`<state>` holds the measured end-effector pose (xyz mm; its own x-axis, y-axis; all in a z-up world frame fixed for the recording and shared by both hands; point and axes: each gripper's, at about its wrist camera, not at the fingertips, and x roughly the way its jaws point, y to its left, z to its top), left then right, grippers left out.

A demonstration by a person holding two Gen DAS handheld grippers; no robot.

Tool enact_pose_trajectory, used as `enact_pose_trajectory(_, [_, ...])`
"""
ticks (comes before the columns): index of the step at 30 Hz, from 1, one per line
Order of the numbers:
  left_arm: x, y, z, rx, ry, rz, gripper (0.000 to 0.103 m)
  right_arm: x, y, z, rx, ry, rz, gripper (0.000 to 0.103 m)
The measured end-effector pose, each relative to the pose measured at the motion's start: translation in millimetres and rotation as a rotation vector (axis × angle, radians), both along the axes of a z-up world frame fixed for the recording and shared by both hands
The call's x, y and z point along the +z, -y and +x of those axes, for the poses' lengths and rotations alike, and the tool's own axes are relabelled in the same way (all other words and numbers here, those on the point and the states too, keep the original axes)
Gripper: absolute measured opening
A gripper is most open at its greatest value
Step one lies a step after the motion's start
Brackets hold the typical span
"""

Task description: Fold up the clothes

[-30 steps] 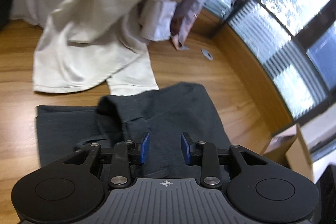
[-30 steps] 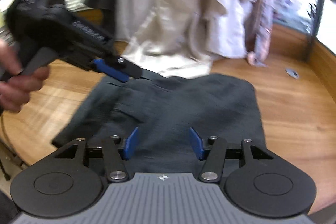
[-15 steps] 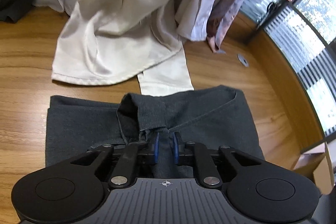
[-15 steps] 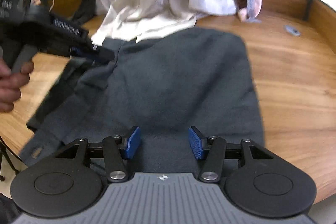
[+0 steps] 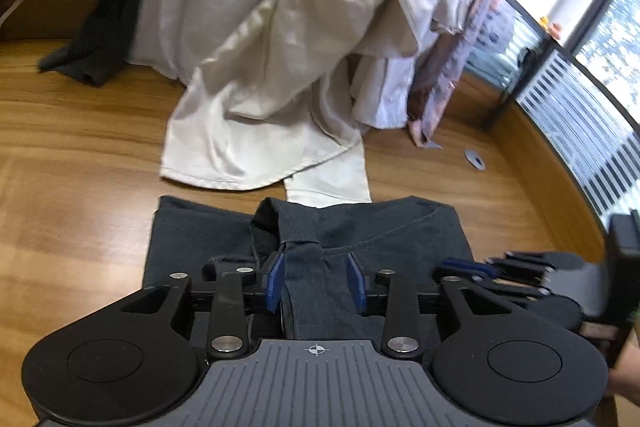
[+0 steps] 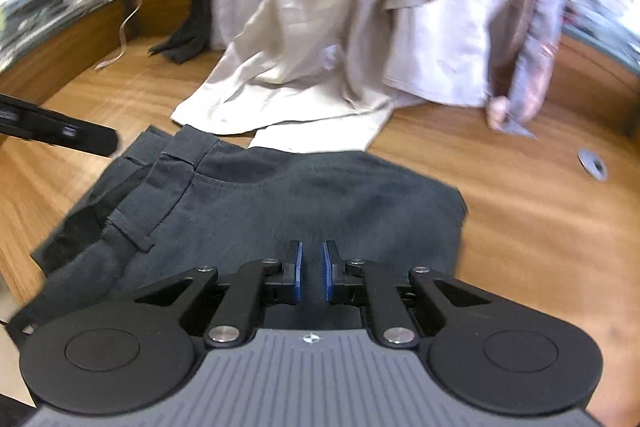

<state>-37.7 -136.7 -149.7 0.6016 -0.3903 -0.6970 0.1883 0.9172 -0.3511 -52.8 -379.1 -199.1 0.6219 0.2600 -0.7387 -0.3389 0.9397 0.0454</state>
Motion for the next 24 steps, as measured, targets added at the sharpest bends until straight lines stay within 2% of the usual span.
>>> enact_pose_trajectory(4, [0,1,-24,0.095,-0.012,0.023,0.047,-26,-3,25,0.129,-0.064,-0.055,0.013])
enact_pose_trajectory(6, [-3,2,-35,0.143,-0.026,0.031,0.053,-28,-3,29,0.189,-0.062,-0.064,0.013])
enact_pose_trajectory(8, [-5,2,-48,0.196,-0.038,0.04,0.068,-20,1,33,0.236,-0.054,-0.062,0.014])
enact_pose_trajectory(10, [-7,3,-62,0.253,-0.041,0.049,0.079,-8,10,35,0.261,-0.027,-0.045,0.017])
enact_pose_trajectory(12, [-10,4,-73,0.296,-0.05,0.049,0.081,3,18,39,0.285,0.0,-0.038,0.024])
enact_pose_trajectory(13, [-12,4,-78,0.313,-0.06,0.049,0.084,9,21,43,0.3,0.013,-0.045,0.035])
enact_pose_trajectory(14, [-14,4,-82,0.33,-0.07,0.048,0.086,12,24,47,0.314,0.027,-0.055,0.049])
enact_pose_trajectory(15, [-17,5,-86,0.344,-0.078,0.049,0.087,15,27,50,0.327,0.043,-0.065,0.057])
enact_pose_trajectory(16, [-19,5,-89,0.356,-0.084,0.05,0.088,17,29,54,0.345,0.06,-0.079,0.071])
enact_pose_trajectory(17, [-22,6,-93,0.368,-0.091,0.052,0.089,17,31,59,0.362,0.069,-0.094,0.076])
enact_pose_trajectory(19, [-30,8,-95,0.377,-0.116,0.045,0.089,15,32,70,0.391,0.064,-0.122,0.077])
enact_pose_trajectory(21, [-40,10,-93,0.382,-0.154,0.023,0.088,8,33,82,0.416,0.02,-0.134,0.078])
enact_pose_trajectory(24, [-56,11,-88,0.409,-0.2,-0.005,0.075,-7,34,94,0.446,-0.064,-0.14,0.076])
